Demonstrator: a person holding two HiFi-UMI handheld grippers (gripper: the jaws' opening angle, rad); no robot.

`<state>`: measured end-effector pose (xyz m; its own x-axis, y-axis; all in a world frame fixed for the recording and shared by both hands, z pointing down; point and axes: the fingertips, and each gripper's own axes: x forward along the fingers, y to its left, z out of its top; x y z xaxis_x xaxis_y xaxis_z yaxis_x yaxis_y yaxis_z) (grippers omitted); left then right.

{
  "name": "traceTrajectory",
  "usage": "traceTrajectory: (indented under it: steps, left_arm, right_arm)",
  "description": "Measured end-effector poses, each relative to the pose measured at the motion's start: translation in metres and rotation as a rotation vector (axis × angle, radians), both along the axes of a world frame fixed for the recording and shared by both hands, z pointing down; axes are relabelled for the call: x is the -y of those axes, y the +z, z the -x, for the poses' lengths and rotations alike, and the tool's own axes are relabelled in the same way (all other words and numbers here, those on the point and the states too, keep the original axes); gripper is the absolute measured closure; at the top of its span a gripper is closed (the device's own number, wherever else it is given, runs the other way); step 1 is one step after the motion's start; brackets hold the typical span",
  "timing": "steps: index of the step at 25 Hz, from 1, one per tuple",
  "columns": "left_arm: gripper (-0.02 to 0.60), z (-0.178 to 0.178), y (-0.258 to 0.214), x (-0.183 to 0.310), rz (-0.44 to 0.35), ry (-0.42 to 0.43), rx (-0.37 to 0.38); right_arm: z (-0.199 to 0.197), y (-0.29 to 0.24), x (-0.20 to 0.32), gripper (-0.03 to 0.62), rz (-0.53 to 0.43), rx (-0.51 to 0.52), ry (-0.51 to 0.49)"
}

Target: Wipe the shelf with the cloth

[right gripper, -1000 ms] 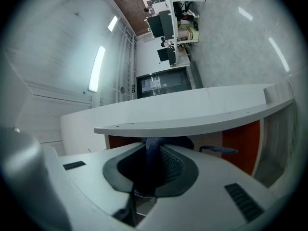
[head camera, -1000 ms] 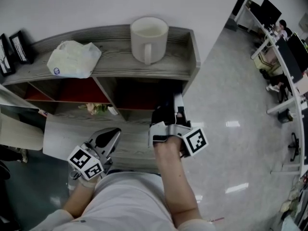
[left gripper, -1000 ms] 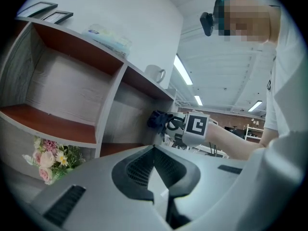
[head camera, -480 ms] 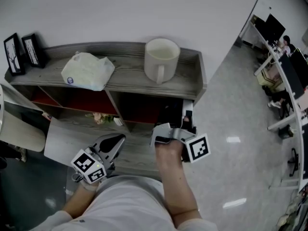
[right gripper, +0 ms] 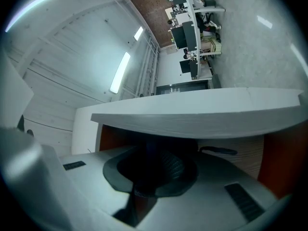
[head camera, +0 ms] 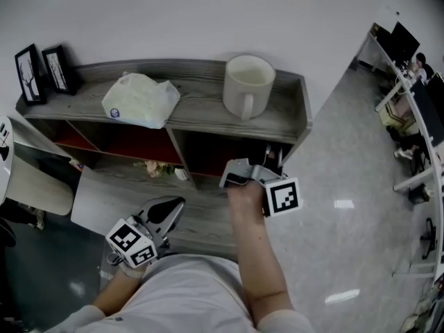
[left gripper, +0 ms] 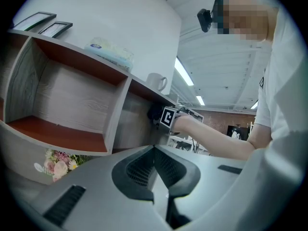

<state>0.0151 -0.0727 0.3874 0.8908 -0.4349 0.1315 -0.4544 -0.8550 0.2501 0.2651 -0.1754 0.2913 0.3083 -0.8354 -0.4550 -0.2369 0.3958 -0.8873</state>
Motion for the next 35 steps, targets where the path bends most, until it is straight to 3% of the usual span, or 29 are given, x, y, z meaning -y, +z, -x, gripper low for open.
traceTrajectory:
  steps: [7,16,28,35]
  left_arm:
    - [0.566,0.021,0.005,-0.009,0.011,-0.053,0.011]
    - [0.566,0.061,0.009,-0.014,0.025,-0.165,0.01]
    - [0.566,0.098,0.016,-0.016,0.044,-0.275,0.013]
    - [0.566,0.098,0.019,-0.016,0.051,-0.287,0.006]
  right_arm:
    - [0.012,0.004,0.023,0.537,-0.013,0.036,-0.055]
    - [0.078,0.021,0.071,0.537,0.073,0.028,-0.285]
    - [0.155,0.025,0.098,0.537,0.135,-0.118,-0.475]
    - [0.187,0.014,0.096,0.539,0.143,-0.292,-0.609]
